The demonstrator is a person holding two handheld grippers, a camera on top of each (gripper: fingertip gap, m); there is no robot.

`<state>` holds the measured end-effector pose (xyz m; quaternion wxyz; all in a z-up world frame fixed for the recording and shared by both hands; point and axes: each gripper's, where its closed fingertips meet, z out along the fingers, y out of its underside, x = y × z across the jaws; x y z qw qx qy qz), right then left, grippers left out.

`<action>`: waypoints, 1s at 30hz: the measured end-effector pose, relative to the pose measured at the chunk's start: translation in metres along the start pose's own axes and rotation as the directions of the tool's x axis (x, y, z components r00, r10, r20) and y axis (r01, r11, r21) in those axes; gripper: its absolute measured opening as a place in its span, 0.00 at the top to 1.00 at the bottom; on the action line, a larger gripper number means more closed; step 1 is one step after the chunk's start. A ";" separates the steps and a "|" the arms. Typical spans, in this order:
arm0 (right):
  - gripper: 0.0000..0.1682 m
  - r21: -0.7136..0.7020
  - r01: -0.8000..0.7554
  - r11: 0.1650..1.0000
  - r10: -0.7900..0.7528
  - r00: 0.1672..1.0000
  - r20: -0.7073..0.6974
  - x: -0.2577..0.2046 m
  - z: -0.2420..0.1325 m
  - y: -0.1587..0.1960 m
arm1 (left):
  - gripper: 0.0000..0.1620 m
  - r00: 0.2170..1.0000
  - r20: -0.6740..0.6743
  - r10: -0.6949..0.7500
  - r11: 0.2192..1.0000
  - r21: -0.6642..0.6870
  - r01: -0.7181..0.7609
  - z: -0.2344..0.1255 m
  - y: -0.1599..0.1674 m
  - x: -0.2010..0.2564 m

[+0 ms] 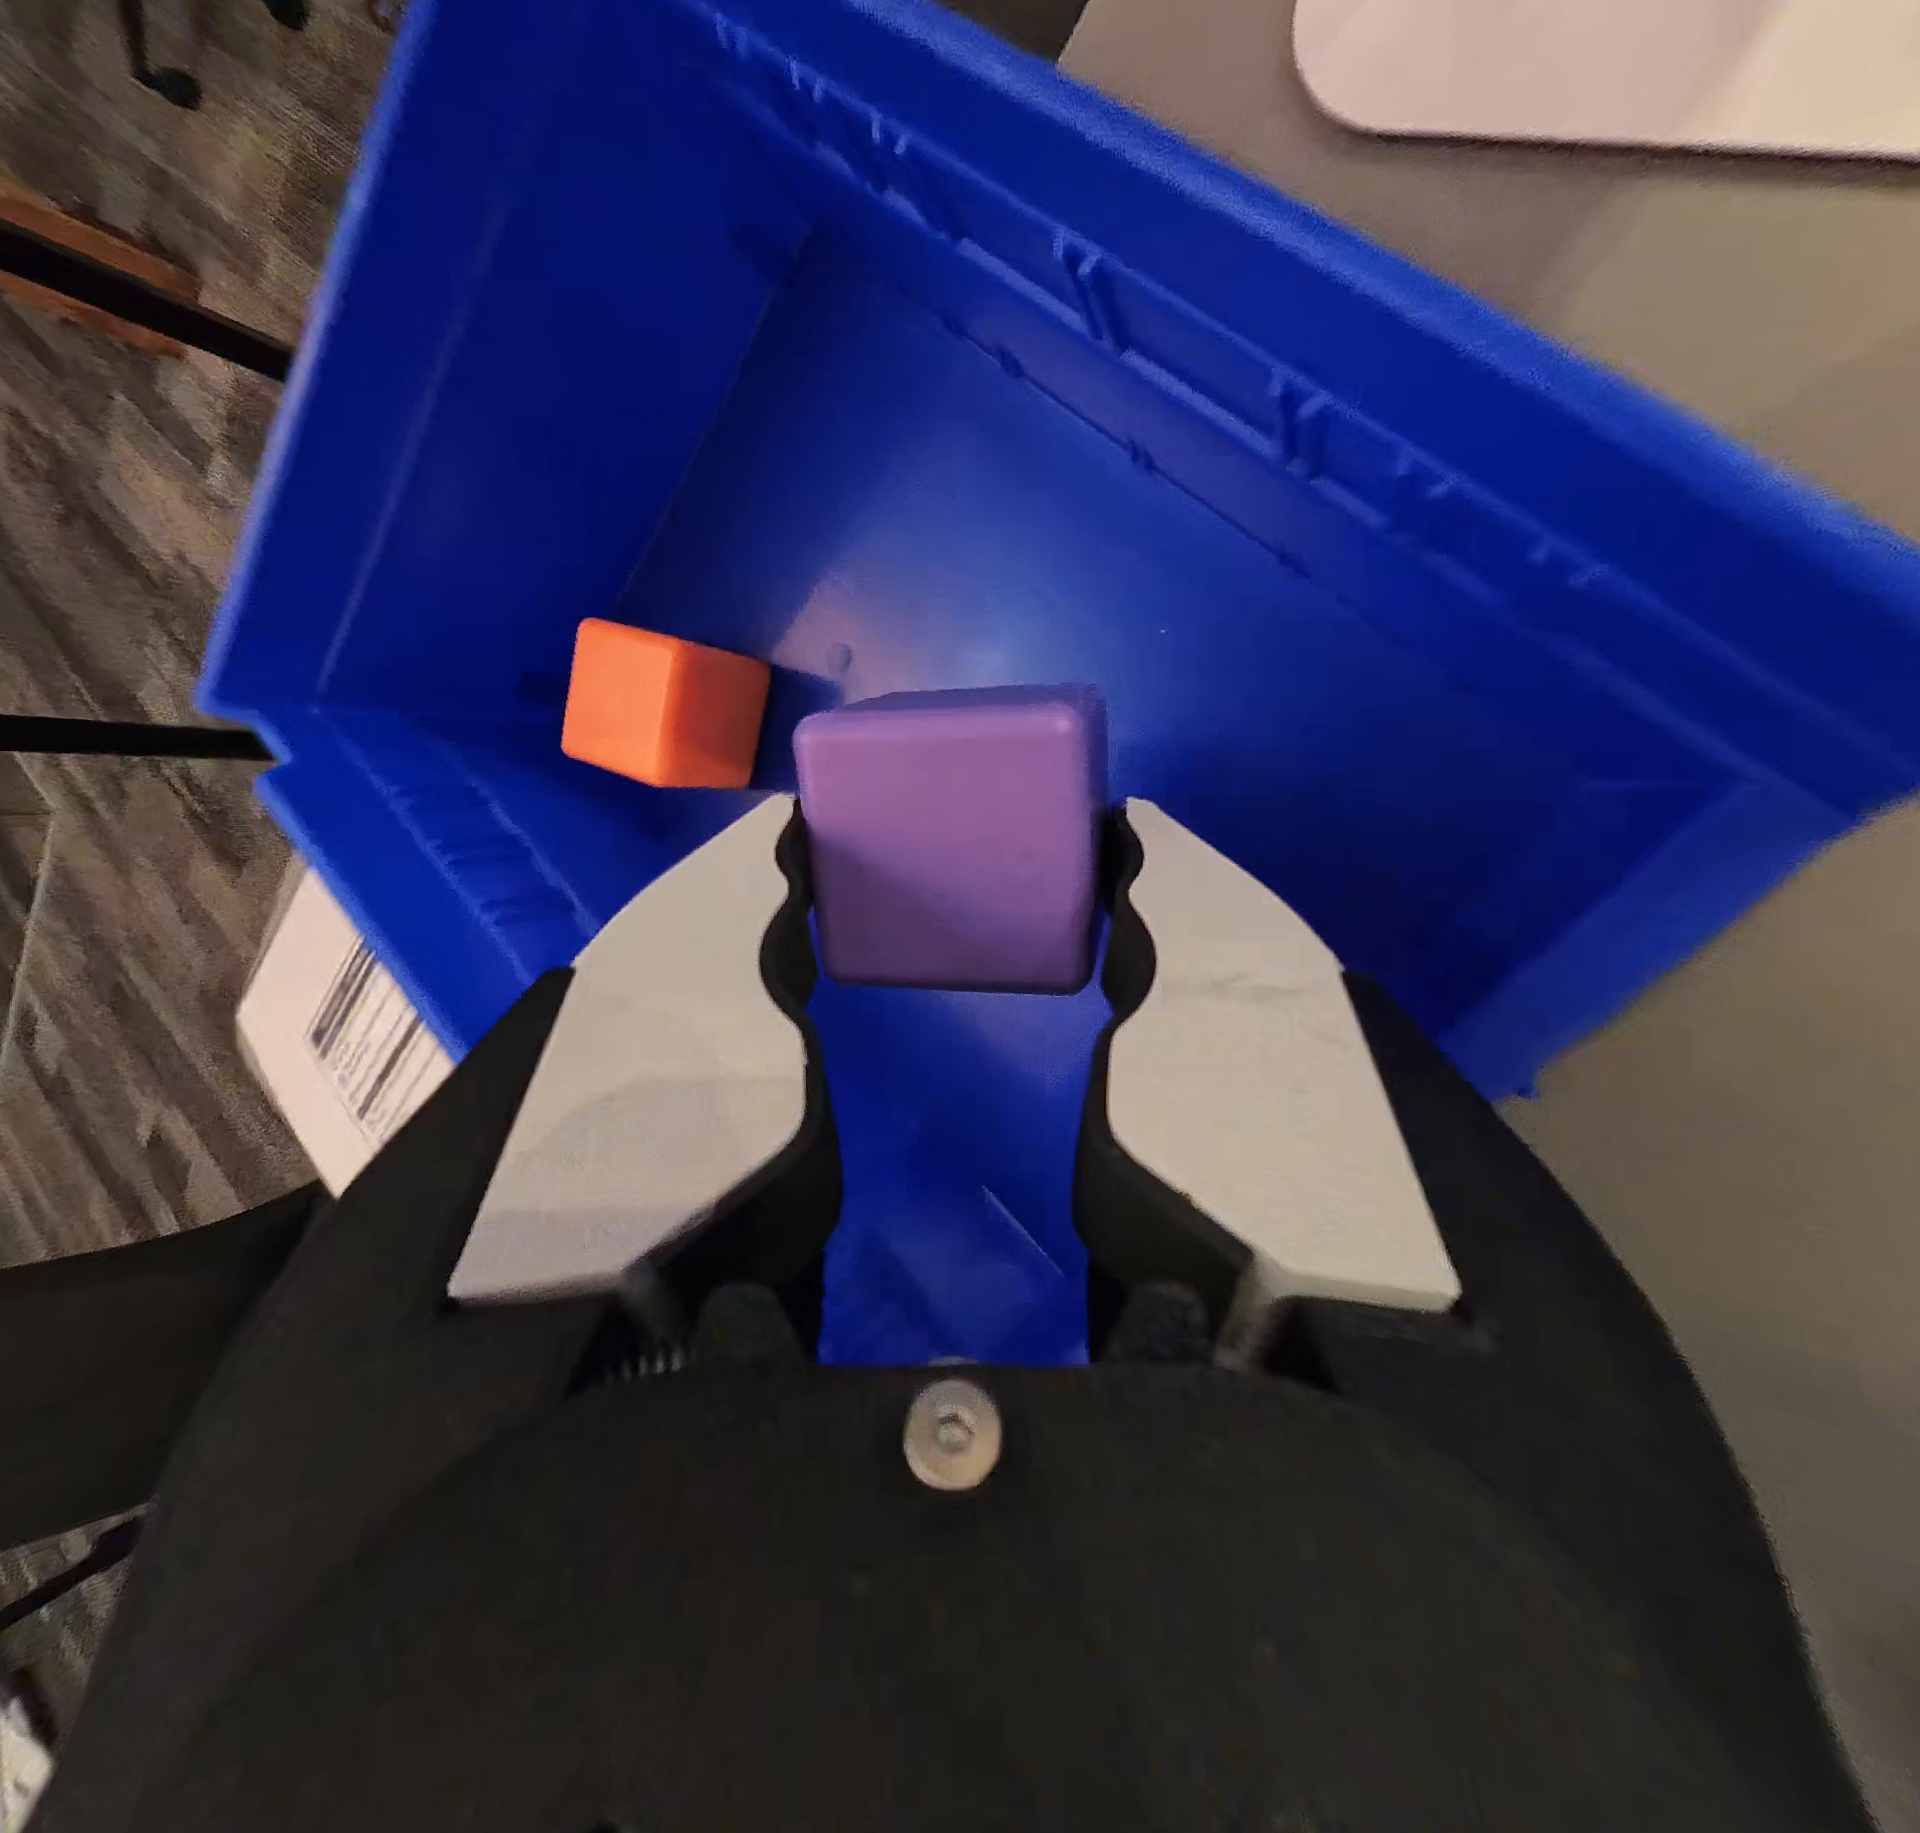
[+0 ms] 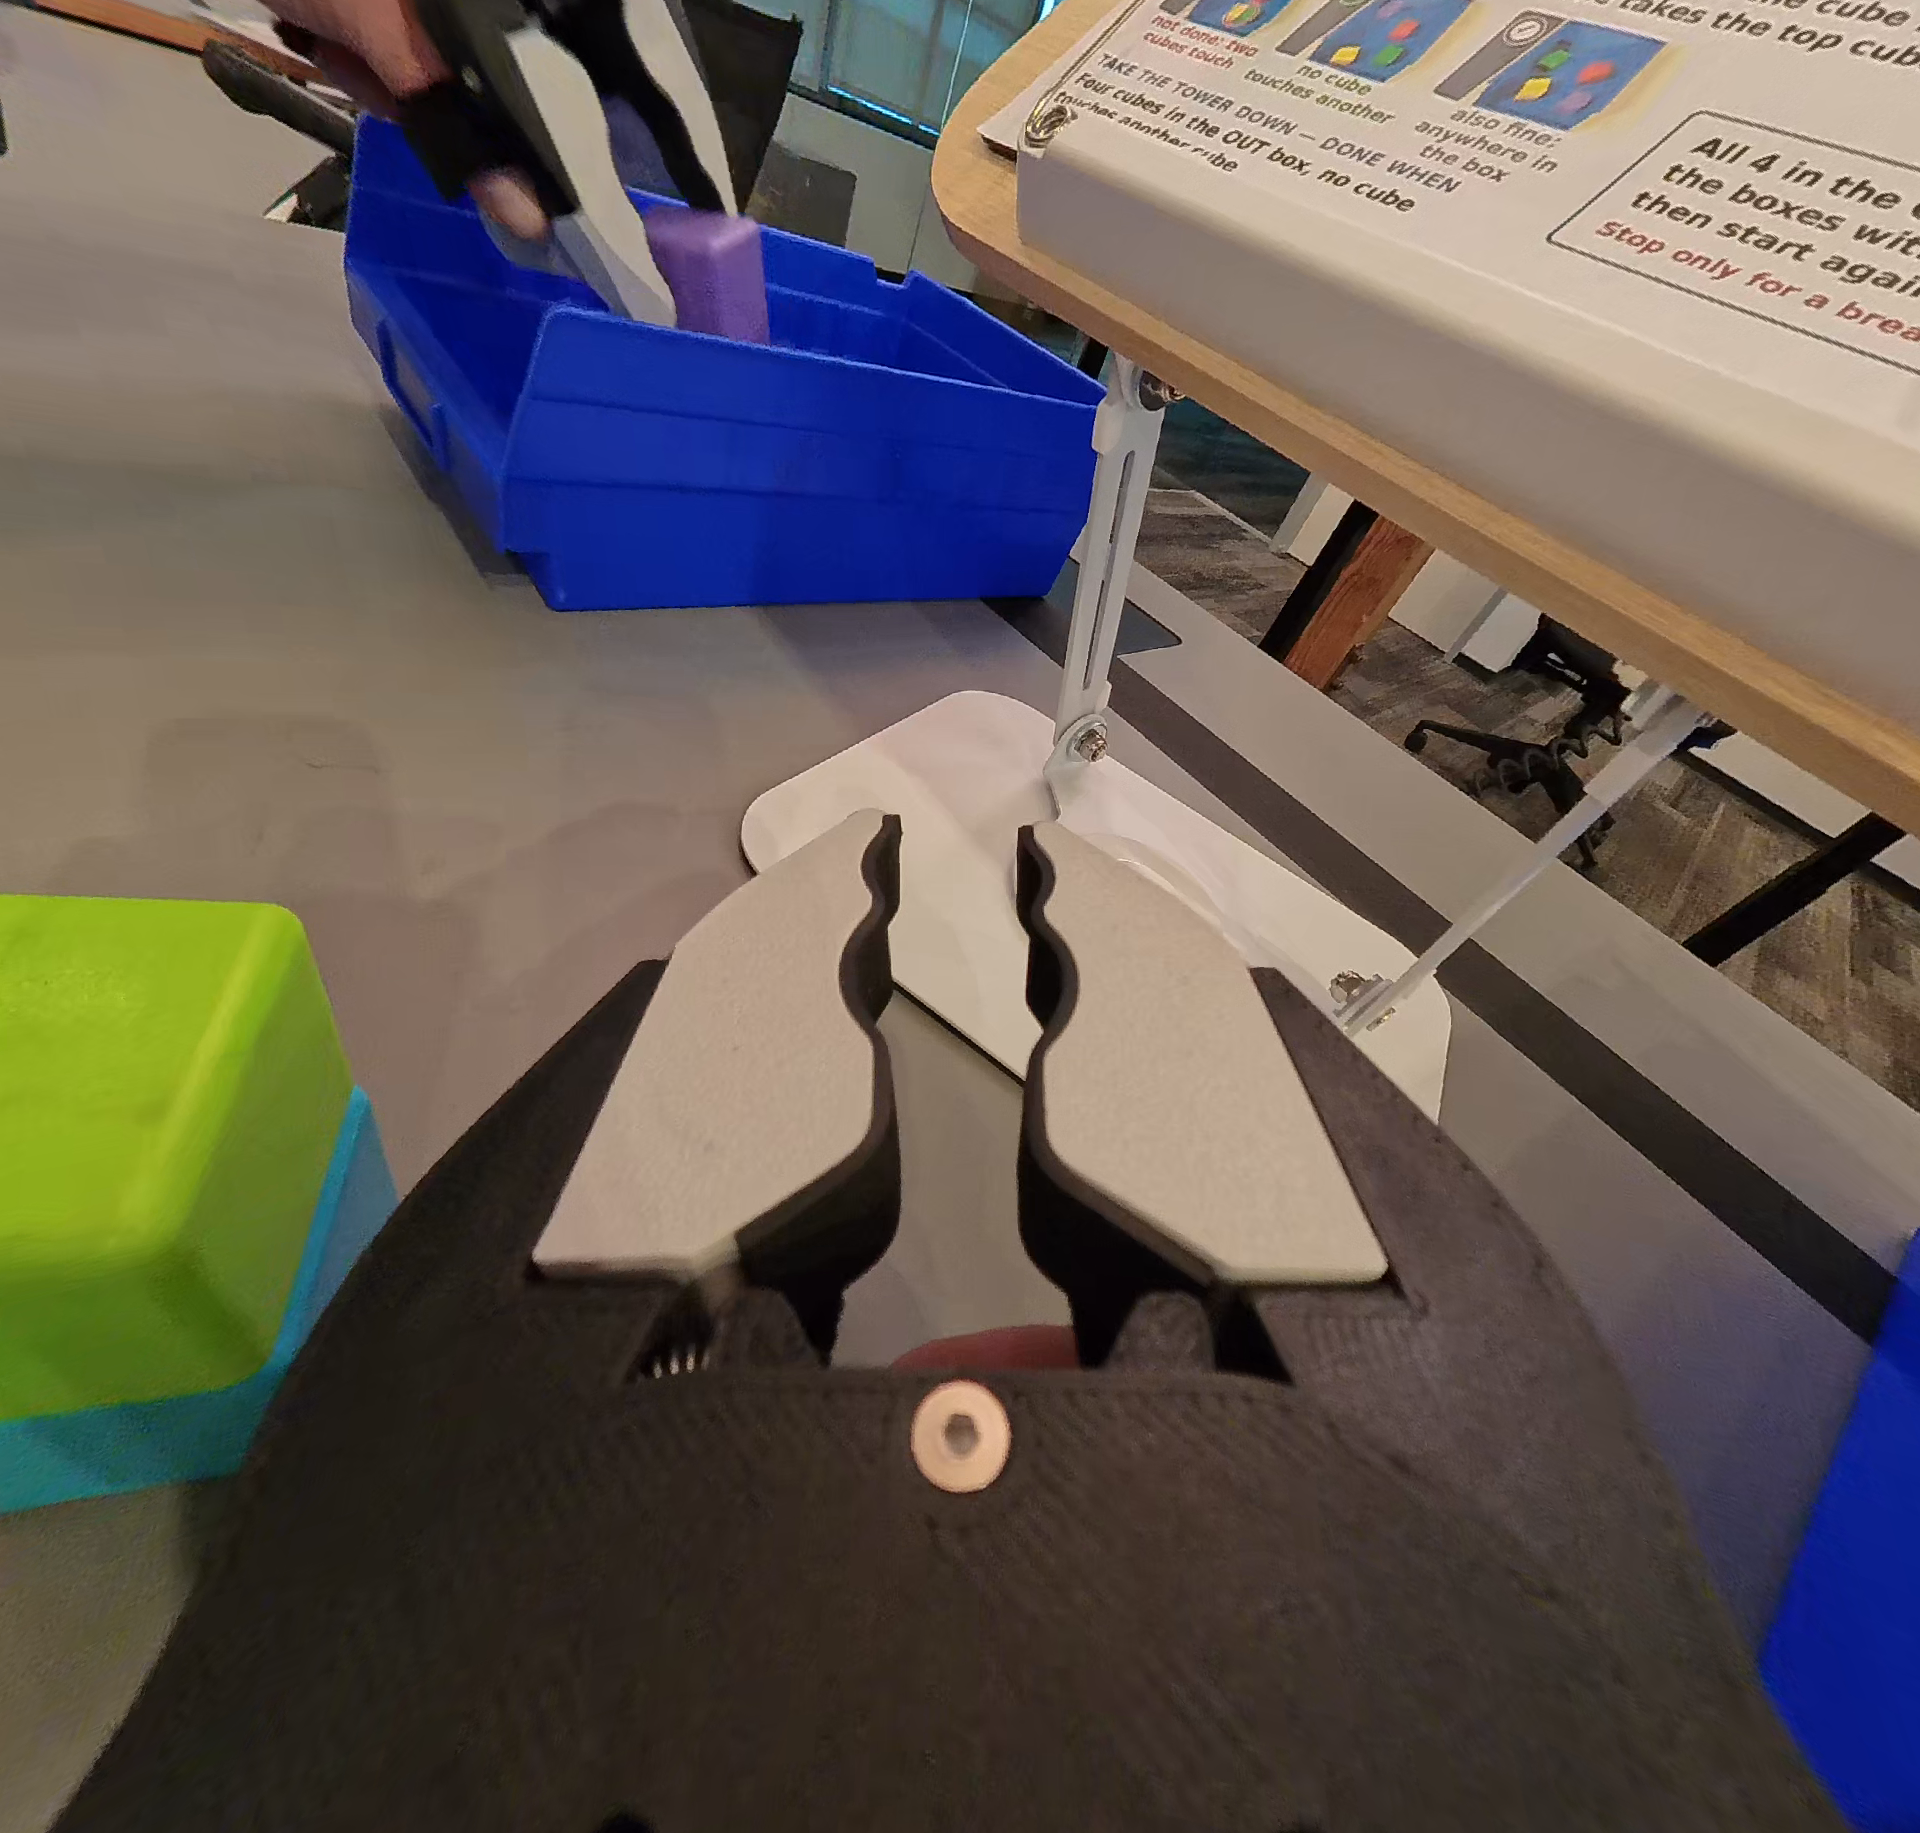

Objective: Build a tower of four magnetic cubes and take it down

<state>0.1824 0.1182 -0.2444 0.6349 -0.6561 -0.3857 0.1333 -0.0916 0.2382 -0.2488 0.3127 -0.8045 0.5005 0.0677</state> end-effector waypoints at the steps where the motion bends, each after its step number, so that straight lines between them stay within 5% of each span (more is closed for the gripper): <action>1: 0.87 0.000 0.000 1.000 0.000 1.000 0.000 0.000 0.000 0.000 | 0.67 1.000 0.009 -0.003 1.000 0.017 0.003 -0.011 -0.002 0.003; 13: 0.87 0.007 -0.022 1.000 0.022 1.000 -0.005 0.003 0.000 -0.001 | 0.68 0.989 -0.067 0.132 0.953 0.282 -0.108 -0.091 -0.068 0.129; 21: 0.87 0.006 -0.021 1.000 0.021 1.000 -0.005 0.003 0.000 -0.001 | 0.68 0.950 -0.239 0.202 0.874 0.481 -0.065 -0.087 -0.112 0.211; 30: 0.87 0.000 -0.022 1.000 0.022 1.000 -0.001 0.003 0.000 0.000 | 0.68 0.919 -0.260 0.297 0.874 0.462 -0.152 -0.090 -0.132 0.234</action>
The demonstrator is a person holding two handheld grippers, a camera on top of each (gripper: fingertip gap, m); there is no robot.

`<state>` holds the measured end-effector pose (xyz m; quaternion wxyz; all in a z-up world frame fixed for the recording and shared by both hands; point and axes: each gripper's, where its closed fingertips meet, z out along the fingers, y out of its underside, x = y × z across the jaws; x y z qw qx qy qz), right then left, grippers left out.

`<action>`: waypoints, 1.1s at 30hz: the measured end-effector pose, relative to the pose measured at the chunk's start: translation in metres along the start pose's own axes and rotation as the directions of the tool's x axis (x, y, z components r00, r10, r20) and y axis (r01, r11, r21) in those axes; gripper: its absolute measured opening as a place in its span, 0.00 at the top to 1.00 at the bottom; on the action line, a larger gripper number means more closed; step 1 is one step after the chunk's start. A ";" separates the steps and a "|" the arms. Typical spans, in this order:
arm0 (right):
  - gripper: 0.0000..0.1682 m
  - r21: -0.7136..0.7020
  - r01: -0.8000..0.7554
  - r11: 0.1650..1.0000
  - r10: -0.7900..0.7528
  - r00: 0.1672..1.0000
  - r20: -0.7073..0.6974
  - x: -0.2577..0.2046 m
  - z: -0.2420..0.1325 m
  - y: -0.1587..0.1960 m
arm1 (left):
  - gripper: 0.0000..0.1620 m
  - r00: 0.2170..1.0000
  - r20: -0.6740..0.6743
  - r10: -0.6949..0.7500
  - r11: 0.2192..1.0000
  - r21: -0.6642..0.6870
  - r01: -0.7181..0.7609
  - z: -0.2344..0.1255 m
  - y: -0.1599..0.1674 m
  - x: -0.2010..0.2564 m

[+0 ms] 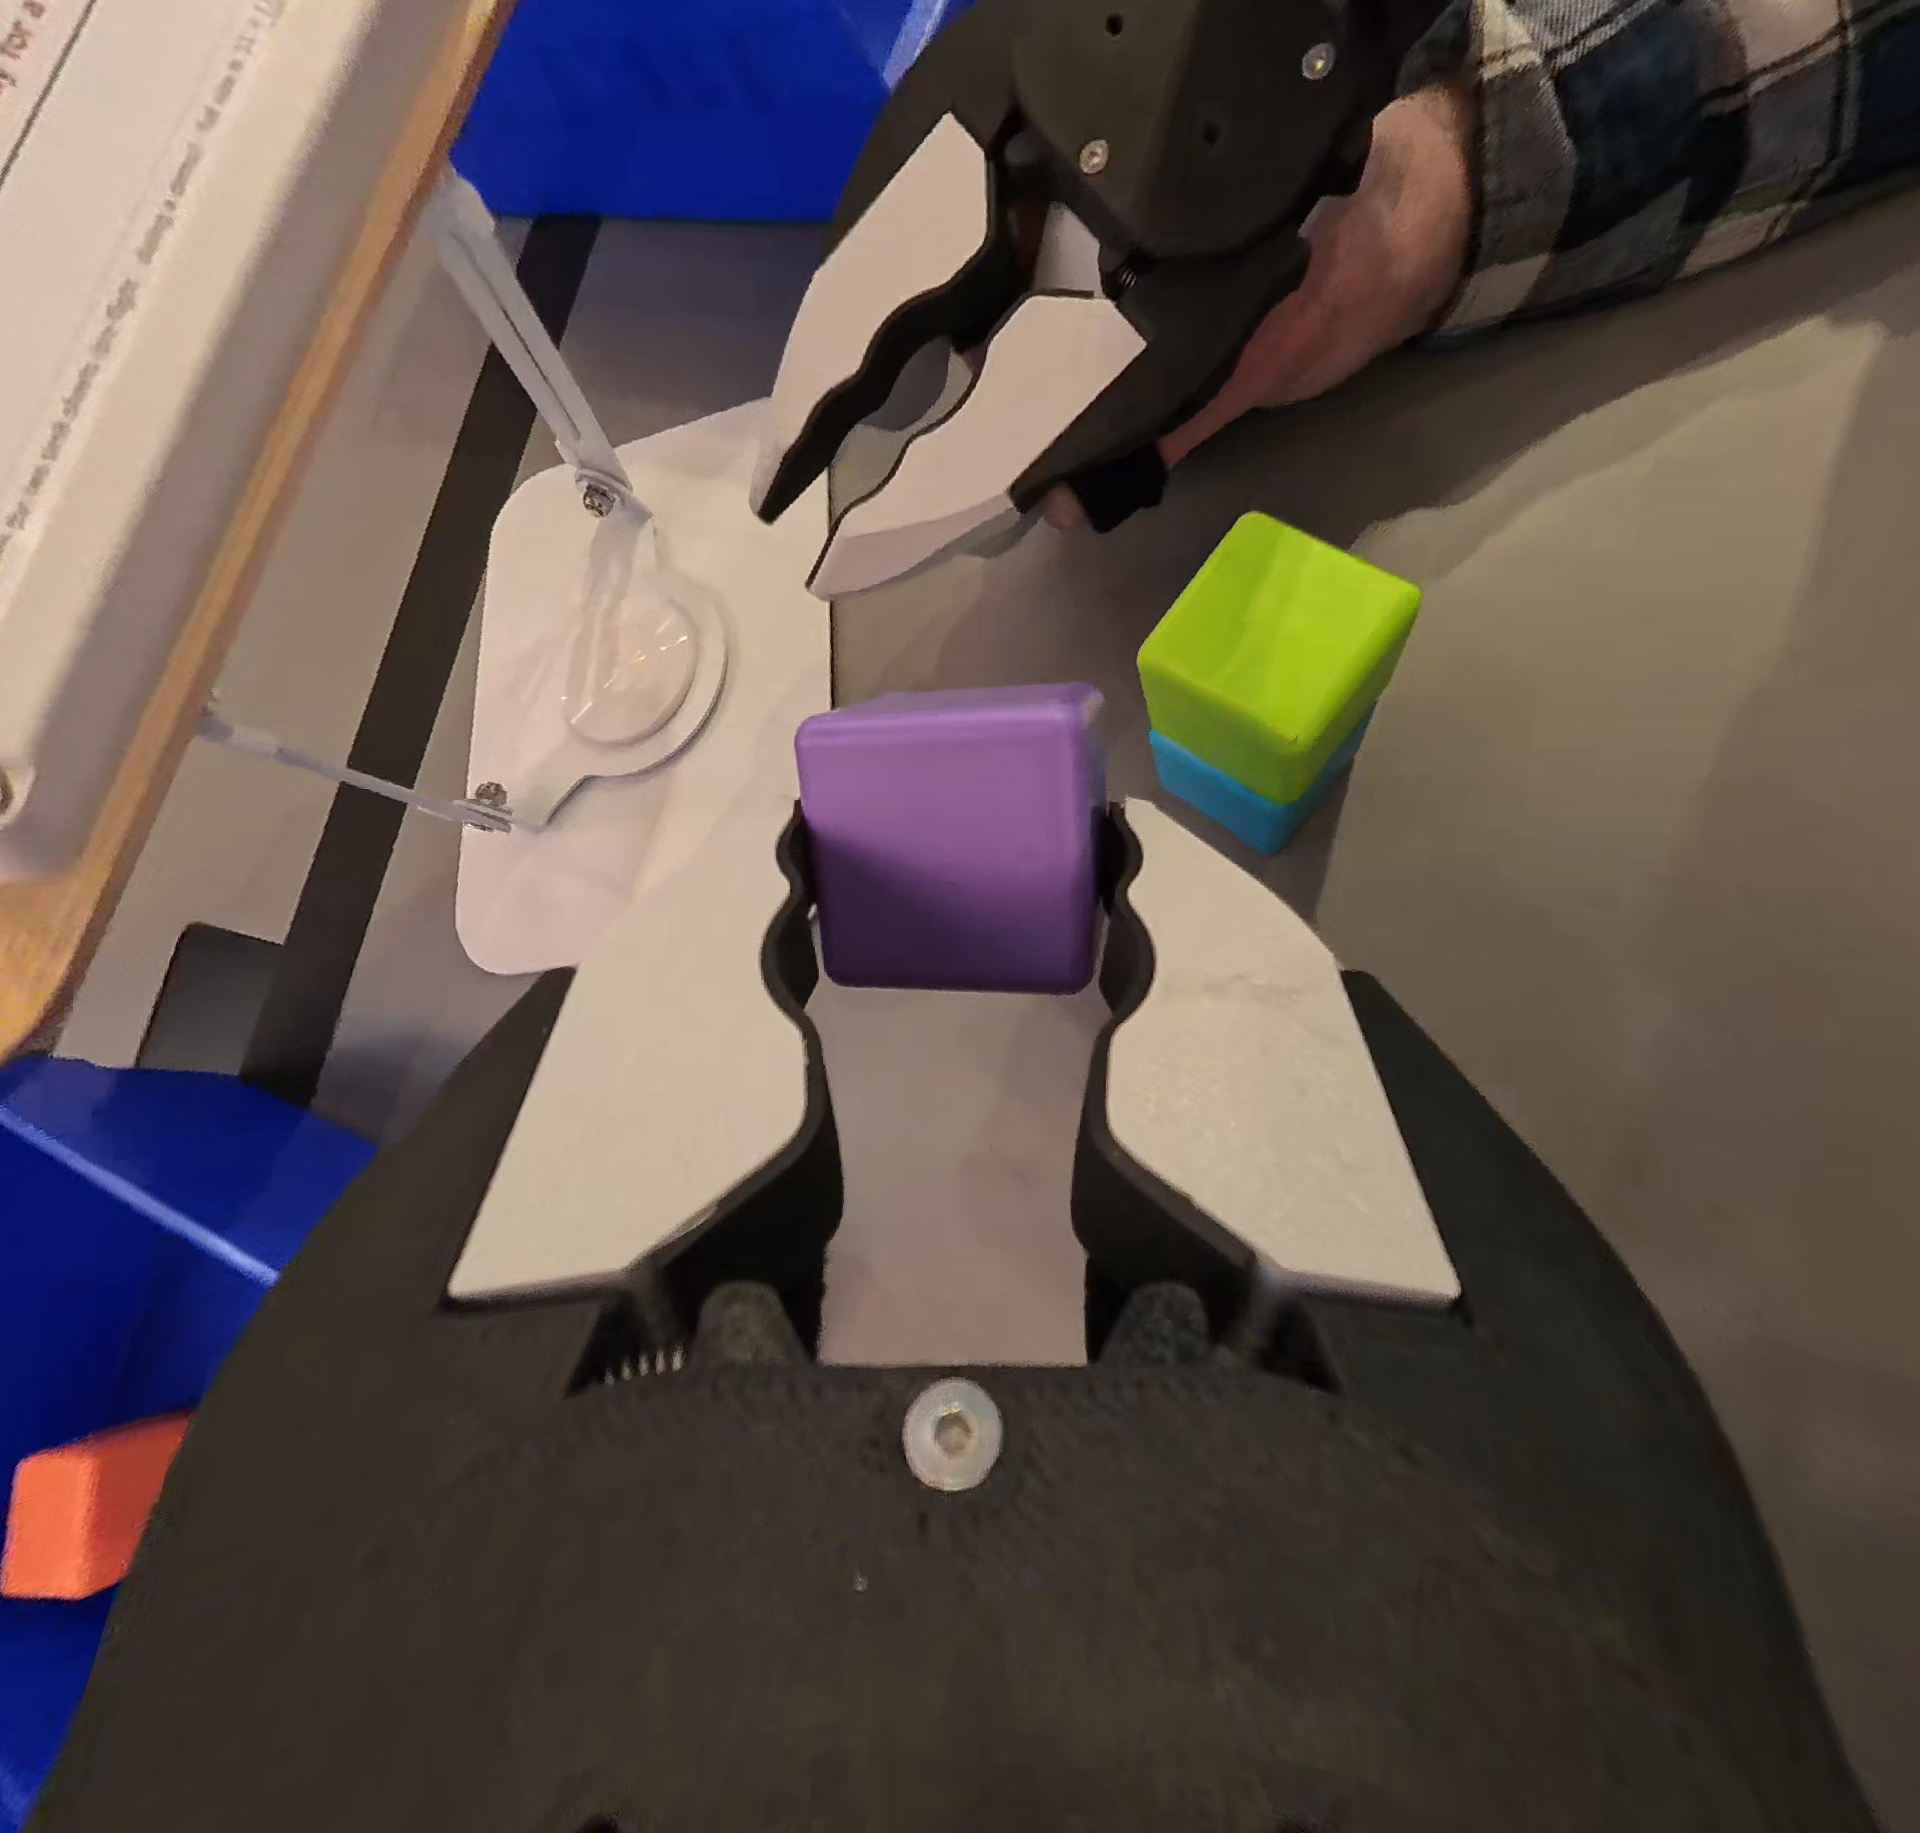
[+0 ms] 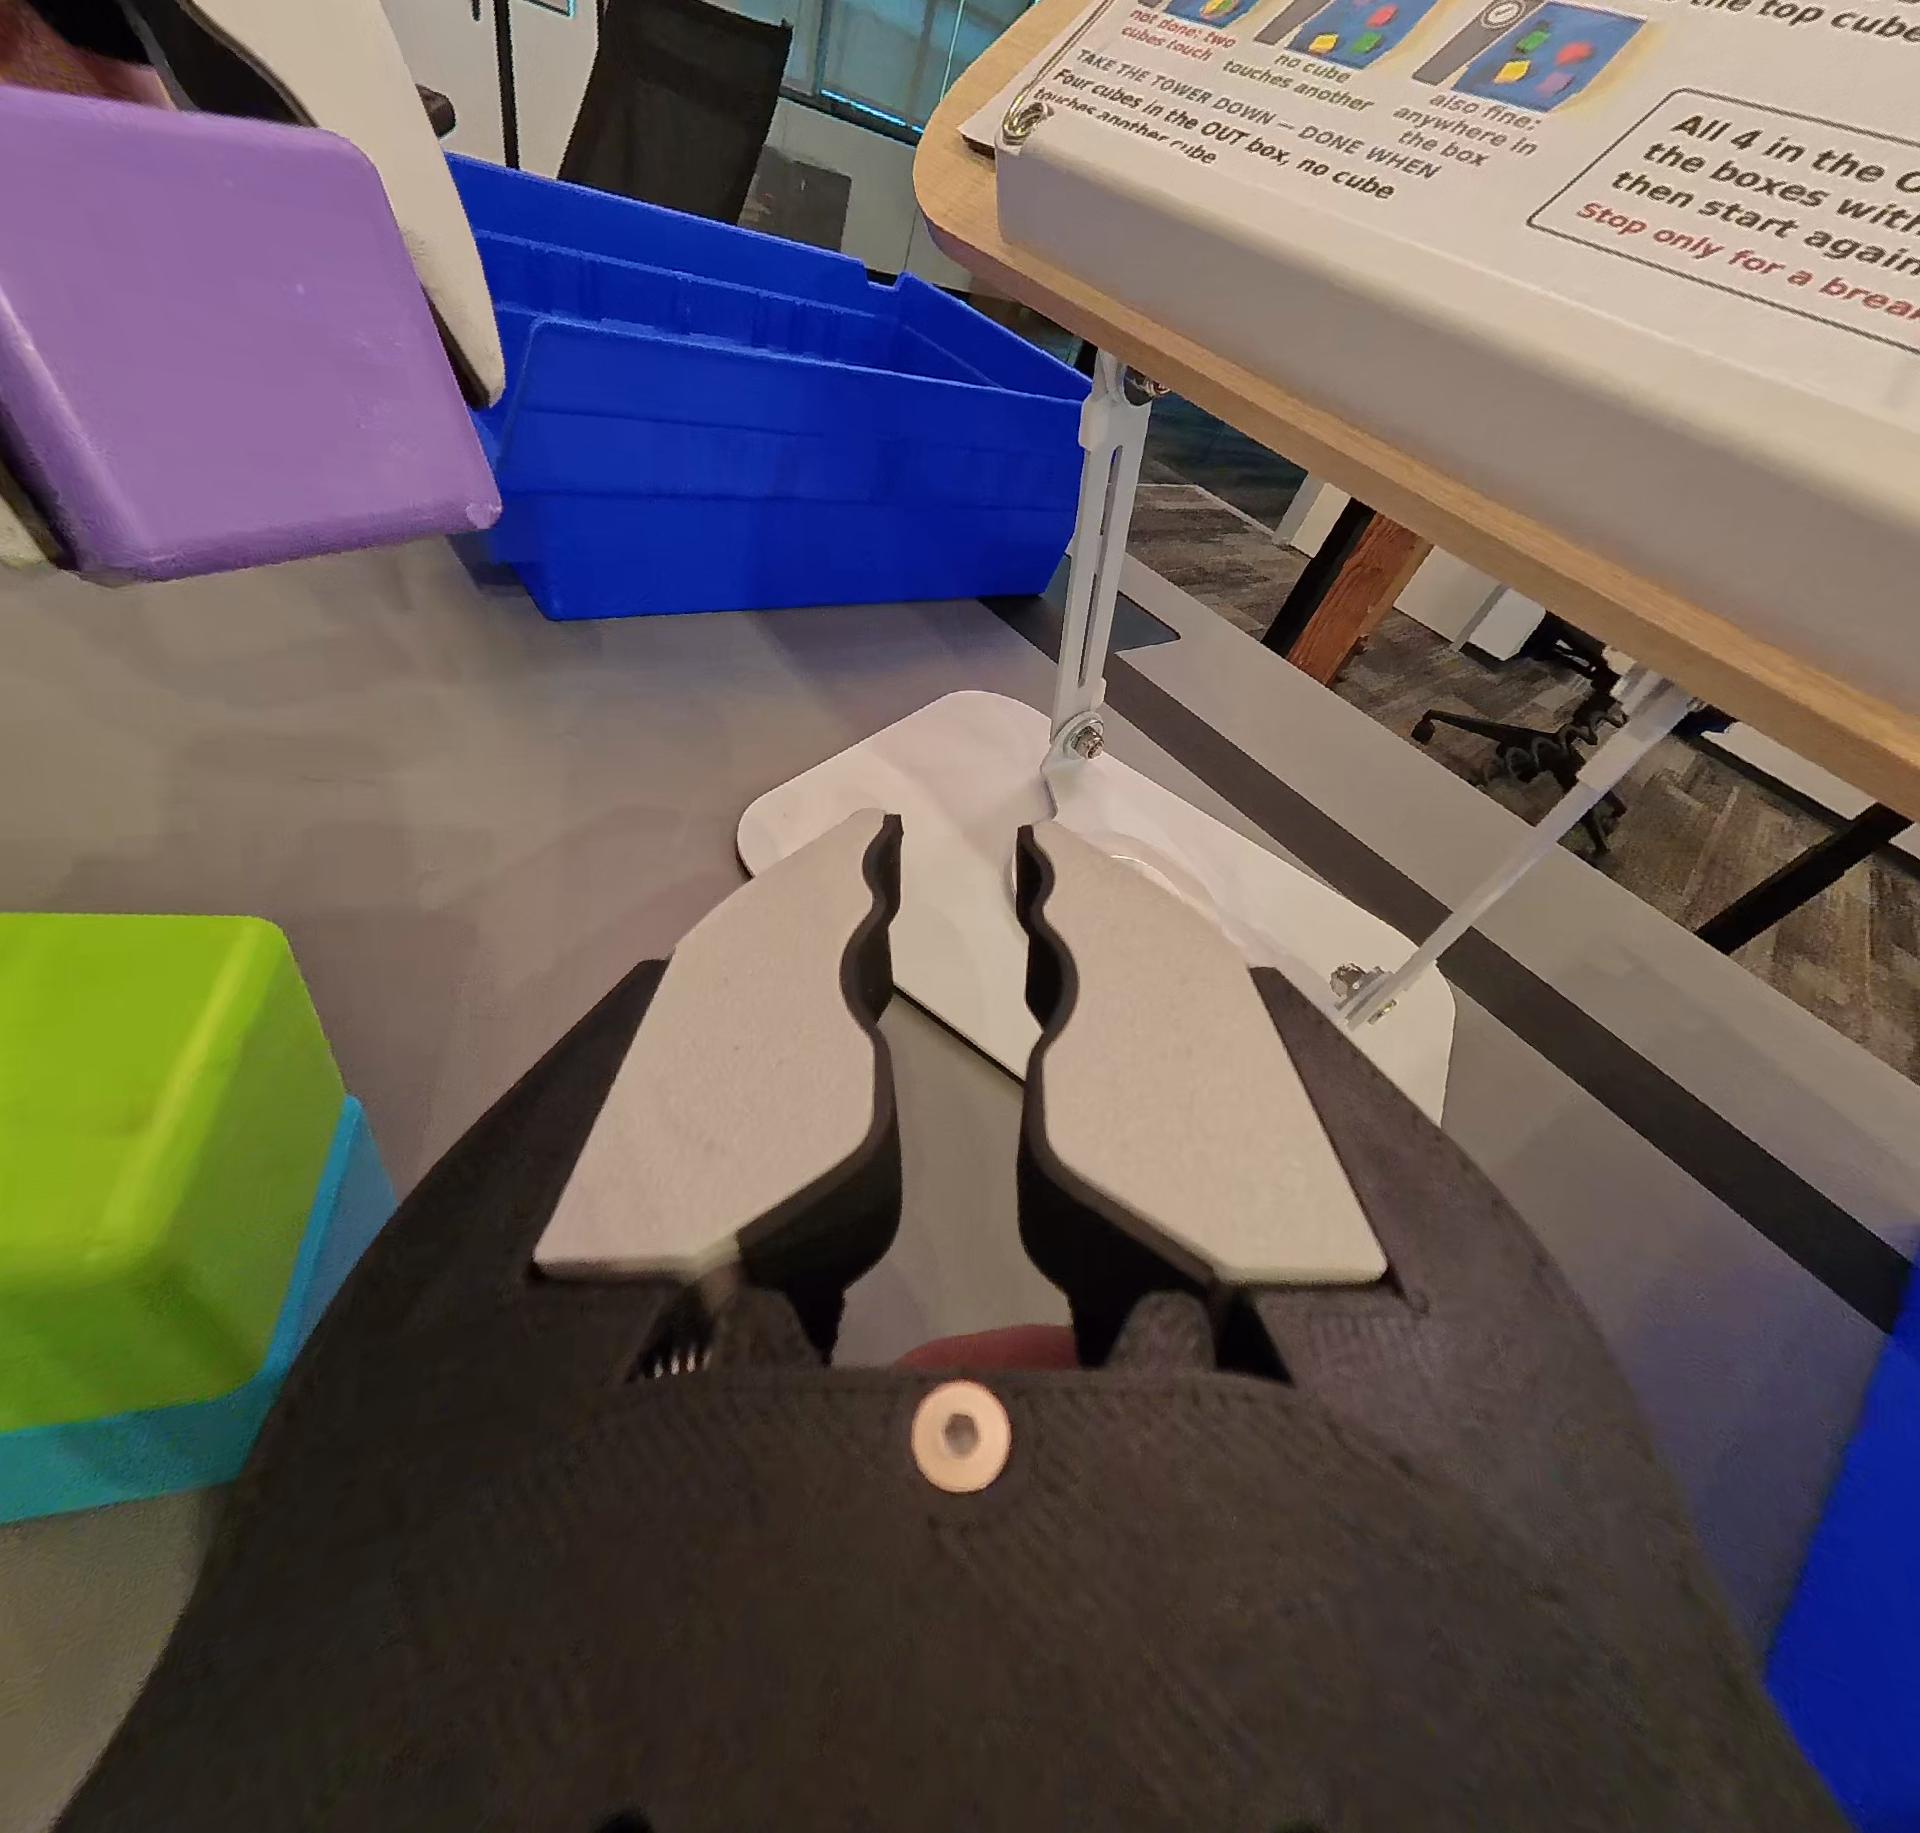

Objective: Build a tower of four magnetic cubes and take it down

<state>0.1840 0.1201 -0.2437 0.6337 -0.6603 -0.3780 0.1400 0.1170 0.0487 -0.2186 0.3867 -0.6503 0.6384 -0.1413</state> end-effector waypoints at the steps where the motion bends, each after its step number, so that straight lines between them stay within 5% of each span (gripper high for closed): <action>1: 0.87 0.000 0.000 1.000 0.000 1.000 0.000 0.000 0.000 0.000 | 0.68 1.000 -0.002 0.014 1.000 -0.009 -0.014 0.000 -0.005 0.001; 11: 0.87 0.000 -0.004 1.000 0.004 1.000 0.001 0.000 0.000 0.000 | 0.68 0.942 -0.169 0.290 0.938 -0.147 -0.315 0.018 -0.039 0.047; 16: 0.87 -0.001 -0.005 1.000 0.005 1.000 0.003 0.000 0.000 0.000 | 0.68 0.876 -0.323 0.358 0.862 -0.247 -0.443 0.031 -0.028 0.063; 25: 0.87 -0.002 -0.003 1.000 0.003 1.000 0.004 0.000 0.000 0.000 | 0.68 0.835 -0.429 0.344 0.862 -0.207 -0.462 0.034 -0.031 0.069; 33: 0.87 -0.001 -0.003 1.000 0.003 1.000 0.004 0.000 0.000 0.000 | 0.67 0.852 -0.391 0.348 0.872 -0.199 -0.447 0.035 -0.032 0.066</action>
